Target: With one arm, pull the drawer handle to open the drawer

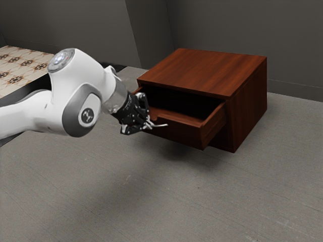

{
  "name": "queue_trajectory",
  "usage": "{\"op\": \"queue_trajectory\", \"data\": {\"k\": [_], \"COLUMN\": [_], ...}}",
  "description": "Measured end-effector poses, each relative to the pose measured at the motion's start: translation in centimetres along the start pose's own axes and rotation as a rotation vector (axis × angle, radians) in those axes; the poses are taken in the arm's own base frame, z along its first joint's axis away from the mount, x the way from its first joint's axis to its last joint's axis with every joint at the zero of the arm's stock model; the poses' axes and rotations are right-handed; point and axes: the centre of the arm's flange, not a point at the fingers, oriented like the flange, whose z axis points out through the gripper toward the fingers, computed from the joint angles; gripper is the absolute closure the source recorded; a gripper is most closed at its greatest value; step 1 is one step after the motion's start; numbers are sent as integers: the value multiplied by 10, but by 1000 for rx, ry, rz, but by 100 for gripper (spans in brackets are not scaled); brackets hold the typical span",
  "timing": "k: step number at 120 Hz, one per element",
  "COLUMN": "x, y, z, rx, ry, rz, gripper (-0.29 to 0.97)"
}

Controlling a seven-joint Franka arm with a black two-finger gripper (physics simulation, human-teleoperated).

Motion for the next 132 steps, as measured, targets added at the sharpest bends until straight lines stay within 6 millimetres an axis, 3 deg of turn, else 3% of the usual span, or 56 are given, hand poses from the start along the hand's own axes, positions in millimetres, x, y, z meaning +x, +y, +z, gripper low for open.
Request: {"op": "queue_trajectory", "data": {"k": [75, 132], "x": [2, 2], "y": [-31, -37], "z": [-23, -26], "rx": [-15, -17], "ry": [-3, -3], "rz": [-7, -11], "gripper": [79, 73]}}
